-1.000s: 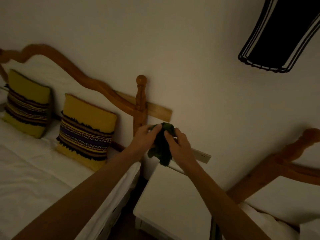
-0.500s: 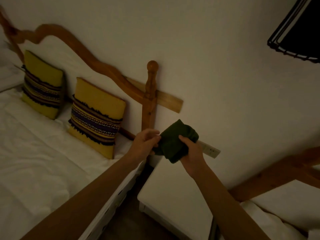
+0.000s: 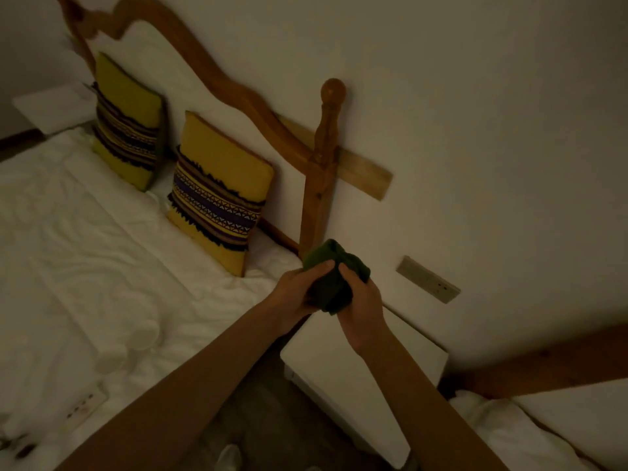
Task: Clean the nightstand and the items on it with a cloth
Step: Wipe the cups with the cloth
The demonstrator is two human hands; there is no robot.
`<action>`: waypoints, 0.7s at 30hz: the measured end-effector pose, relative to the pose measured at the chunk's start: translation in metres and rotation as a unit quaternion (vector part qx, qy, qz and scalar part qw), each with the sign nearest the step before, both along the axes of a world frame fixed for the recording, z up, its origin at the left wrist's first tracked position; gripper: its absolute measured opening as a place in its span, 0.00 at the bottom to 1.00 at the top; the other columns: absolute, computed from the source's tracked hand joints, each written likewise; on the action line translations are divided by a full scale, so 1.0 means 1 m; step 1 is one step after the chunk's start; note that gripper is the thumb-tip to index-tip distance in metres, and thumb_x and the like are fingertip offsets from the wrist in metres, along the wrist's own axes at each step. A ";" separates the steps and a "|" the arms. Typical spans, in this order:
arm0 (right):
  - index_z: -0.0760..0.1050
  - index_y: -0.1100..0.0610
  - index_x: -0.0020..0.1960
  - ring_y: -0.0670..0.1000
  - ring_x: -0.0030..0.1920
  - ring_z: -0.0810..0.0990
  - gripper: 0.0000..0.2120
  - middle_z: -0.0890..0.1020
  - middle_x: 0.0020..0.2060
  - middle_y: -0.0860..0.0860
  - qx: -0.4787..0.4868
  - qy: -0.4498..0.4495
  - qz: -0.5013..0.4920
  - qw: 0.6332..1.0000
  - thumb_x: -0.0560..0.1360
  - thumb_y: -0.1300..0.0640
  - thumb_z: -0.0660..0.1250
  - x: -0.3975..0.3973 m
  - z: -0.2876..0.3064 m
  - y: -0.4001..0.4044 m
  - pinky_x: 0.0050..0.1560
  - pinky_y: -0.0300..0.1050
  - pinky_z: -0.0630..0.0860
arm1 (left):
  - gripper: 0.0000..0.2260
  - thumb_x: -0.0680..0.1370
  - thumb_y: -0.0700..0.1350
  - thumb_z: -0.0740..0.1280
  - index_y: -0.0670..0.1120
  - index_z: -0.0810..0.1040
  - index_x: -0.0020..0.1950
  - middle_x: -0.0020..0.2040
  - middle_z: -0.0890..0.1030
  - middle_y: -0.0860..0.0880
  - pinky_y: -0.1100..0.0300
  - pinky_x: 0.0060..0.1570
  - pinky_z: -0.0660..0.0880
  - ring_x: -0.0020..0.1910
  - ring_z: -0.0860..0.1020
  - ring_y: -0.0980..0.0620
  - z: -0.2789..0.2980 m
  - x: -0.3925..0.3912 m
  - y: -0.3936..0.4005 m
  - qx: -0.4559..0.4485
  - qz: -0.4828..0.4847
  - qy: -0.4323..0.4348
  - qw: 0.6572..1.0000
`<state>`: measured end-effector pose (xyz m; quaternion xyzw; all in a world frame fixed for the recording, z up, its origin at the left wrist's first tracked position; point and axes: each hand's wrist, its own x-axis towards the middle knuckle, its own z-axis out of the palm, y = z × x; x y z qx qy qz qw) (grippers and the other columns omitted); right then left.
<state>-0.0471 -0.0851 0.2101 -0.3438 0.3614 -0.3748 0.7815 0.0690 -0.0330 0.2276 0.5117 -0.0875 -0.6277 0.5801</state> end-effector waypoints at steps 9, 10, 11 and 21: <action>0.75 0.47 0.68 0.52 0.61 0.83 0.28 0.84 0.62 0.50 0.004 0.091 0.235 0.968 0.69 0.55 0.77 -0.009 -0.032 -0.004 0.54 0.47 0.82 | 0.16 0.65 0.54 0.81 0.52 0.86 0.50 0.50 0.87 0.47 0.58 0.43 0.82 0.48 0.86 0.49 -0.044 0.027 0.036 -0.017 -0.021 -0.115 0.993; 0.74 0.51 0.71 0.56 0.64 0.81 0.30 0.82 0.65 0.53 0.016 0.078 0.267 0.960 0.70 0.55 0.76 -0.005 -0.036 -0.003 0.59 0.53 0.81 | 0.17 0.64 0.56 0.81 0.52 0.87 0.49 0.50 0.87 0.47 0.59 0.43 0.82 0.48 0.86 0.49 -0.051 0.032 0.041 -0.002 -0.042 -0.121 0.992; 0.72 0.54 0.73 0.60 0.65 0.80 0.32 0.80 0.67 0.56 0.024 0.065 0.296 0.953 0.71 0.56 0.75 0.002 -0.042 -0.001 0.62 0.57 0.78 | 0.17 0.64 0.57 0.80 0.51 0.87 0.49 0.49 0.87 0.48 0.59 0.43 0.82 0.48 0.86 0.50 -0.058 0.037 0.045 0.016 -0.048 -0.122 0.991; 0.75 0.59 0.65 0.59 0.56 0.84 0.17 0.82 0.59 0.61 0.060 0.254 0.329 0.907 0.78 0.62 0.71 0.135 -0.110 0.024 0.53 0.53 0.84 | 0.05 0.80 0.50 0.67 0.49 0.78 0.47 0.47 0.81 0.48 0.63 0.31 0.78 0.44 0.79 0.54 -0.136 0.134 0.084 0.205 0.031 -0.049 0.977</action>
